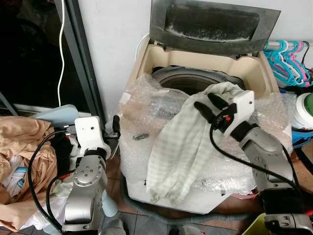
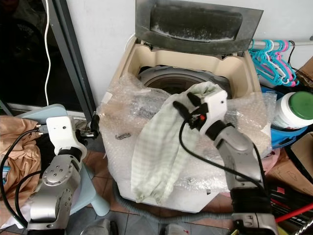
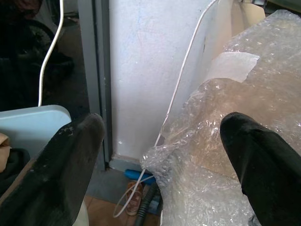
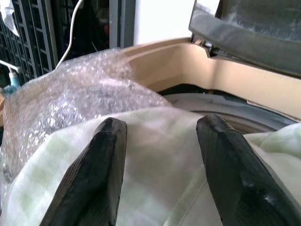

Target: Clothes washing

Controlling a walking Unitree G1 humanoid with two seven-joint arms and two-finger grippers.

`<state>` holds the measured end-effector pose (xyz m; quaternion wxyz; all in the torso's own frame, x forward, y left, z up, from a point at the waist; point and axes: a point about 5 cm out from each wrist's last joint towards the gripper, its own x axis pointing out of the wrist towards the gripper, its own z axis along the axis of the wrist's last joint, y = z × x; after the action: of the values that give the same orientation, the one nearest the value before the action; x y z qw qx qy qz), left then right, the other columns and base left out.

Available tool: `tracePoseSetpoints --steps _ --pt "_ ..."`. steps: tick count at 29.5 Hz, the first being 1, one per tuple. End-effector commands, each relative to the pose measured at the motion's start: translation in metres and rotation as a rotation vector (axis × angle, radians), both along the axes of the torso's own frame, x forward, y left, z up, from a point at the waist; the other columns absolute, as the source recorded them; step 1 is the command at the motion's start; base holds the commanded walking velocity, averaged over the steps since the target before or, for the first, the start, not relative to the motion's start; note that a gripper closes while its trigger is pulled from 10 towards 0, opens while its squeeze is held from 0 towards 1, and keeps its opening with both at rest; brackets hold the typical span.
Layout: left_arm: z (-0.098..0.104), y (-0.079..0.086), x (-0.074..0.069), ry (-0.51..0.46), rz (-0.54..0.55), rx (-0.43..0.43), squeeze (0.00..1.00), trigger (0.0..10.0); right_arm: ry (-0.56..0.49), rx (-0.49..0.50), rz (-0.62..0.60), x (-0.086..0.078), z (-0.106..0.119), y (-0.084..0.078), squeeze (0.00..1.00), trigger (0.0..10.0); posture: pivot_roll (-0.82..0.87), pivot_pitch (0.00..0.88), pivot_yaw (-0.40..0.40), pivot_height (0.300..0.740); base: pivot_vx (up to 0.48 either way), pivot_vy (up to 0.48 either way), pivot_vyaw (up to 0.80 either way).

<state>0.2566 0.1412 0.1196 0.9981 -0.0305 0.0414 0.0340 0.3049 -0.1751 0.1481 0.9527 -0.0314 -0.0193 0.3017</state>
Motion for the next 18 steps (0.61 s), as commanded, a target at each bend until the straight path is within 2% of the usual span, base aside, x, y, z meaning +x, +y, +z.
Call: tracePoseSetpoints --steps 1,5,6,7,8,9,10,11,12,13,18 --pt "0.003 -0.002 0.001 -0.011 -0.010 0.000 0.00 10.0 -0.026 -0.035 0.004 0.003 0.006 0.005 1.00 10.0 0.00 0.000 -0.033 0.740 0.000 0.000 0.00" --pt "0.004 -0.001 0.002 -0.012 -0.005 -0.001 0.00 10.0 -0.028 -0.084 0.012 0.007 0.006 0.013 1.00 10.0 0.00 0.000 -0.043 0.740 0.000 0.000 0.00" --pt "0.004 -0.001 0.001 -0.013 -0.001 -0.002 0.00 10.0 -0.011 -0.152 0.005 0.009 0.000 0.016 1.00 4.6 0.00 0.000 -0.044 0.740 0.000 0.000 0.00" --pt "0.004 -0.001 0.001 -0.013 0.003 -0.002 0.00 10.0 0.015 -0.176 0.009 0.009 -0.004 0.017 1.00 0.0 0.00 0.000 -0.045 0.740 0.000 0.000 0.00" --pt "0.004 0.000 0.000 -0.013 0.006 -0.003 0.00 10.0 0.042 -0.201 0.016 0.009 -0.009 0.019 1.00 0.0 0.00 0.000 -0.045 0.740 0.000 0.000 0.00" --pt "0.004 0.000 0.000 -0.014 0.010 -0.004 0.00 10.0 0.074 -0.230 0.024 0.009 -0.015 0.021 0.87 0.0 0.01 0.000 -0.046 0.740 0.000 0.000 0.00" --pt "0.004 0.000 0.000 -0.013 0.010 -0.004 0.00 10.0 0.086 -0.247 0.026 0.008 -0.018 0.021 0.87 0.0 0.01 0.000 -0.047 0.740 0.000 0.000 0.00" --pt "0.004 0.000 0.000 -0.012 0.010 -0.004 0.00 10.0 0.104 -0.275 0.041 0.006 -0.025 0.025 0.23 0.0 0.01 0.000 -0.048 0.740 0.000 0.000 0.00" --pt "0.004 0.000 0.000 -0.012 0.010 -0.004 0.00 10.0 0.104 -0.275 0.041 0.006 -0.025 0.025 0.23 0.0 0.01 0.000 -0.048 0.740 0.000 0.000 0.00" --pt "0.003 0.000 -0.001 -0.010 0.010 -0.004 0.00 10.0 0.120 -0.308 0.061 0.004 -0.030 0.029 0.00 0.0 0.01 0.000 -0.047 0.740 0.000 0.000 0.00" --pt "0.003 -0.002 -0.001 -0.007 0.006 -0.007 0.00 10.0 0.154 -0.342 0.057 0.005 -0.037 0.032 0.00 0.0 0.00 0.000 -0.048 0.740 0.000 0.000 0.00"
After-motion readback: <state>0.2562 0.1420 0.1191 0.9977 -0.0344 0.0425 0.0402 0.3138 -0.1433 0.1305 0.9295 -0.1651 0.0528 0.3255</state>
